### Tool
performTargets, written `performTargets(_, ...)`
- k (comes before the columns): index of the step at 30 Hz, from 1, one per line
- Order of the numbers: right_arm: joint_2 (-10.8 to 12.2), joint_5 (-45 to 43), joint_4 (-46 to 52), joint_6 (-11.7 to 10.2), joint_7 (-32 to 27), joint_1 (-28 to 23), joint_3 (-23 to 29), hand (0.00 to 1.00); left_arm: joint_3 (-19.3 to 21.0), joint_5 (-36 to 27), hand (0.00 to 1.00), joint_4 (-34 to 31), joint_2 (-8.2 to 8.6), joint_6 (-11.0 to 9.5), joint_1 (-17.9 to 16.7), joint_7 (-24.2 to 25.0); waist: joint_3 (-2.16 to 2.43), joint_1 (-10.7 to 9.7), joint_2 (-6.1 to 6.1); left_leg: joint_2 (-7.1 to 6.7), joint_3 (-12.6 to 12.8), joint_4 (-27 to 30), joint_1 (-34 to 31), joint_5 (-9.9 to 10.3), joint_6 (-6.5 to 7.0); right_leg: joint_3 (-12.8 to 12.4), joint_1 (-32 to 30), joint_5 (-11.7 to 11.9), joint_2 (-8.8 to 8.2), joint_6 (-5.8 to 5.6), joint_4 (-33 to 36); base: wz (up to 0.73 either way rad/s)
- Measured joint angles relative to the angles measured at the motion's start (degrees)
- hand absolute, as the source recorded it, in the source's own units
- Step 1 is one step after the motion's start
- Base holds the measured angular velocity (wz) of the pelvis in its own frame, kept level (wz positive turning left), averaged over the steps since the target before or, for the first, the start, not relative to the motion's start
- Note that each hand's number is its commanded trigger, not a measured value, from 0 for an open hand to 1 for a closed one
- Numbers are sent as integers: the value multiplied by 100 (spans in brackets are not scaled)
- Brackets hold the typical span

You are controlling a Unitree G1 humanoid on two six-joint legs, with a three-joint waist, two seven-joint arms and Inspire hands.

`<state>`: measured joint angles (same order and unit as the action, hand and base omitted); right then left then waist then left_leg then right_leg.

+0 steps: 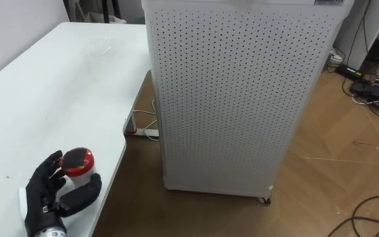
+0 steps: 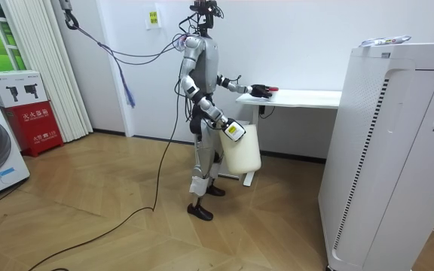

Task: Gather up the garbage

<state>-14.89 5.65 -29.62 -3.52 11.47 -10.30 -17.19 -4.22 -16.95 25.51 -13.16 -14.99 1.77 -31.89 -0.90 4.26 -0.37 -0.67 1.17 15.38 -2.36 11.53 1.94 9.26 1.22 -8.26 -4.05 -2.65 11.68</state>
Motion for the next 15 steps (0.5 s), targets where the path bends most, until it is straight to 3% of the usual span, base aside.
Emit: performTargets(15,1,1,0,1,-1,6,0,100,-48,-41,100,39,-1,0,1,-96,-9,-40,15,2,-3,-1,-18,1,1,8,-16,0,0,0,0,0)
